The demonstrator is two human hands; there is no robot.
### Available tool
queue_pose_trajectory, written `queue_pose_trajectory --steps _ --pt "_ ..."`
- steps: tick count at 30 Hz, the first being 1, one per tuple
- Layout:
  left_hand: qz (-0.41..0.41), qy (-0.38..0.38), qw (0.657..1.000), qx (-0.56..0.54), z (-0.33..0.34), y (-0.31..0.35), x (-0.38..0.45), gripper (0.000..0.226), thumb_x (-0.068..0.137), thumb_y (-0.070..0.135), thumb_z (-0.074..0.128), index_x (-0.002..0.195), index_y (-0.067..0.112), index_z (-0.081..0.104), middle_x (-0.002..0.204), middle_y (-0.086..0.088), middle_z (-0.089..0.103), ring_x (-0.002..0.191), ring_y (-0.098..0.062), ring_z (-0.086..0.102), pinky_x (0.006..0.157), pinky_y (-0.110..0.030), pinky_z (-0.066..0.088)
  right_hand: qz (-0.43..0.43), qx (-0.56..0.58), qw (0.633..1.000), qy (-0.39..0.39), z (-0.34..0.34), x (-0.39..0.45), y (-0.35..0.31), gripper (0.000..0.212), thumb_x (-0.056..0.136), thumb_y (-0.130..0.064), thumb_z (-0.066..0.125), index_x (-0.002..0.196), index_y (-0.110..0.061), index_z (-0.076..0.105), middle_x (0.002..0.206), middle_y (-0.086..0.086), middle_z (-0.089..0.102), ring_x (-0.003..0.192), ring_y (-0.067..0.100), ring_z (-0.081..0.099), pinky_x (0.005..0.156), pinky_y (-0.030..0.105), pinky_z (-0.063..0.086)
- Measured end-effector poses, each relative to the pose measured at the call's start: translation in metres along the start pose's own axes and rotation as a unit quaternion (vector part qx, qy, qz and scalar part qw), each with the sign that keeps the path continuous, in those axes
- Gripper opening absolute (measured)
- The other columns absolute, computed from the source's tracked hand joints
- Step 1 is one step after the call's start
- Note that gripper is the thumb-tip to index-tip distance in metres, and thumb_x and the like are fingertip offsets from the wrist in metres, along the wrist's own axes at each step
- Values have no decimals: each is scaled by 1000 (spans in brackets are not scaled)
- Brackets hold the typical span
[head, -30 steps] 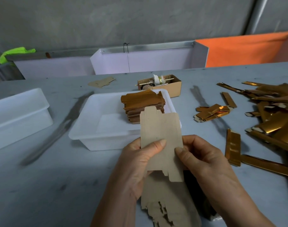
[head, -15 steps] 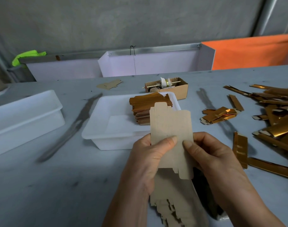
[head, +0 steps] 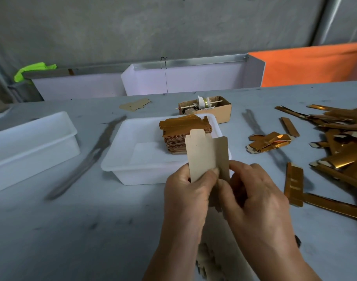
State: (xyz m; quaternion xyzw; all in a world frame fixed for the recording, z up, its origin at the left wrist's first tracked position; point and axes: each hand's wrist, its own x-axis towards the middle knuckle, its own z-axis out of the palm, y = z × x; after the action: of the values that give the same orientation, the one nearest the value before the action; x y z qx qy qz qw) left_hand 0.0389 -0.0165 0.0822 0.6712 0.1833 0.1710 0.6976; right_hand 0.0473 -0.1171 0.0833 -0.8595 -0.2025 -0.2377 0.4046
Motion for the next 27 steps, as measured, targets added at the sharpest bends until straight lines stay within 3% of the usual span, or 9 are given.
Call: queue_pose_trajectory --steps 5,8,10,12,15,18,20,23,27 --pt "-9 -45 999 -1 -4 2 -2 12 89 22 65 85 17 74 72 0 72 69 -16 70 56 -28 56 -7 87 993 -77 -3 -4 -2 49 89 -44 34 131 -28 52 80 -9 54 70 9 59 62 29 51" --pt "-23 -119 993 -9 -7 5 -4 30 89 42 59 83 16 73 70 -3 68 67 -15 65 60 -28 52 -6 50 997 -66 -1 -3 2 47 89 -35 39 133 -21 53 79 -5 54 65 12 59 58 26 52" --pt "-2 -147 989 22 -7 8 -7 30 94 37 58 84 12 72 64 4 66 61 -6 64 56 -19 50 -1 22 998 -59 0 -3 6 43 89 -27 47 132 -19 54 80 -5 56 65 10 58 59 16 48" --pt "29 -132 987 84 -11 8 -9 24 96 28 55 85 15 71 63 7 66 60 -2 64 52 -17 49 44 65 993 -87 -4 -4 8 42 88 -28 54 130 -30 54 78 -8 61 69 8 61 65 15 48" --pt "34 -167 978 118 -19 7 -7 30 93 44 52 92 20 70 81 -7 71 79 -20 68 76 -42 56 228 237 938 -113 -13 -1 13 48 68 -52 60 115 -45 54 75 -8 65 70 4 63 65 20 50" --pt "-9 -232 967 105 -21 14 -12 28 83 49 55 99 33 71 92 2 74 92 -13 70 91 -43 52 315 410 842 -157 -24 6 15 36 66 -43 64 97 -26 72 81 3 70 76 12 69 61 21 53" --pt "-26 -223 969 101 -18 13 -13 21 90 40 59 104 26 67 93 5 75 90 -9 70 90 -39 53 320 466 806 -176 -27 7 13 25 70 -33 62 85 -17 75 80 10 70 73 18 69 56 18 53" --pt "-28 -167 978 124 -16 11 -12 17 88 35 63 102 26 60 88 8 75 81 -2 70 77 -25 54 313 460 814 -165 -24 5 14 23 70 -30 61 81 -14 74 79 13 70 72 22 68 56 20 53" --pt "-7 -123 987 100 -11 6 -20 7 85 27 70 86 20 70 78 4 74 76 -11 71 77 -35 58 326 441 827 -127 -18 1 15 21 71 -29 61 78 -13 73 76 18 67 68 23 62 58 27 55"
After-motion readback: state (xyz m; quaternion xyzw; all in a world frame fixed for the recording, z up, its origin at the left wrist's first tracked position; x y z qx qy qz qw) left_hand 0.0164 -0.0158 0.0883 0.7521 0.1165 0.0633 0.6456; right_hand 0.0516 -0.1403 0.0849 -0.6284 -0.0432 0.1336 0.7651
